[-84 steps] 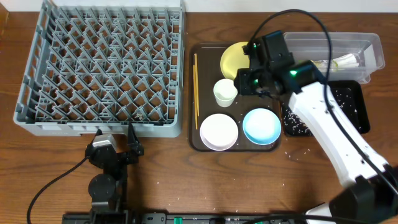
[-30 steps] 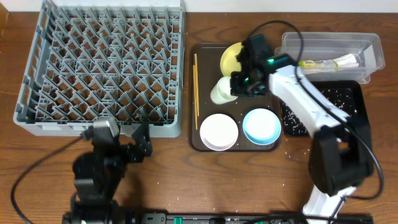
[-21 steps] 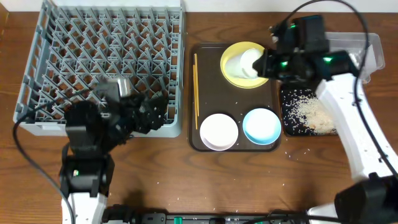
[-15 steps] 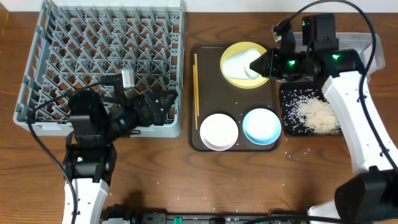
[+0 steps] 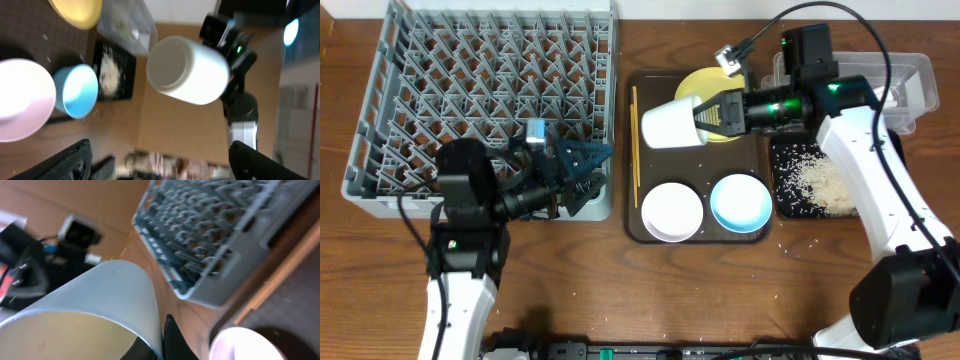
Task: Sort waste into correct bins and load items into the dishwasher
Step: 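Lift the cup toward the left gripper and hand it over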
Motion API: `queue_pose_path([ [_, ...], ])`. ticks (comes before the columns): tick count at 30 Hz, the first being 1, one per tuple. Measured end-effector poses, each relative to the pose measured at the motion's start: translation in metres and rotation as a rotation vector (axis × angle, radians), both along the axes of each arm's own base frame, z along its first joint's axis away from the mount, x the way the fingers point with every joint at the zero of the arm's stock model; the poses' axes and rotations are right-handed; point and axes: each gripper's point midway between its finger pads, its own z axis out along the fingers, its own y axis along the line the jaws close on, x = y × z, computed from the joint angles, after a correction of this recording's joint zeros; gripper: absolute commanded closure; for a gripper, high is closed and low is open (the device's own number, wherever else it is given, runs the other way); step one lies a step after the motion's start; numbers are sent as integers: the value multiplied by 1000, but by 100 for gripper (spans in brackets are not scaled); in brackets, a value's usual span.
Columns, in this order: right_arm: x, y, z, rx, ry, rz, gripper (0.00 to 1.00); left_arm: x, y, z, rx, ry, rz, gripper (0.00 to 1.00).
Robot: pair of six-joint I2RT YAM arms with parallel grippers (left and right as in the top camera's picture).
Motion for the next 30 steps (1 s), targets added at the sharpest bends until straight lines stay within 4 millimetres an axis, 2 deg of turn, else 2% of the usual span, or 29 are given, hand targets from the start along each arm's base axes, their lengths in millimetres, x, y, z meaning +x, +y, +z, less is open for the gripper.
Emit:
queue_pose_path([
  [5, -17, 26, 9, 53, -43, 101, 99, 20, -10, -8, -62, -37, -136, 11],
  [8, -21, 31, 11, 62, -45, 123, 99, 29, -13, 8, -90, -181, -196, 11],
  [11, -22, 31, 10, 65, -41, 123, 99, 26, -15, 32, -105, -304, -242, 11],
  [13, -22, 31, 10, 68, -42, 126, 99, 23, -15, 37, -113, -310, -257, 11],
  [19, -20, 35, 23, 125, -98, 154, 99, 25, -16, 30, -132, -241, -270, 11],
  [23, -17, 37, 30, 153, -117, 160, 99, 35, -16, 15, -140, -186, -265, 11],
  [30, -15, 44, 17, 100, -93, 132, 99, 48, -15, -5, -157, -95, -244, 11],
])
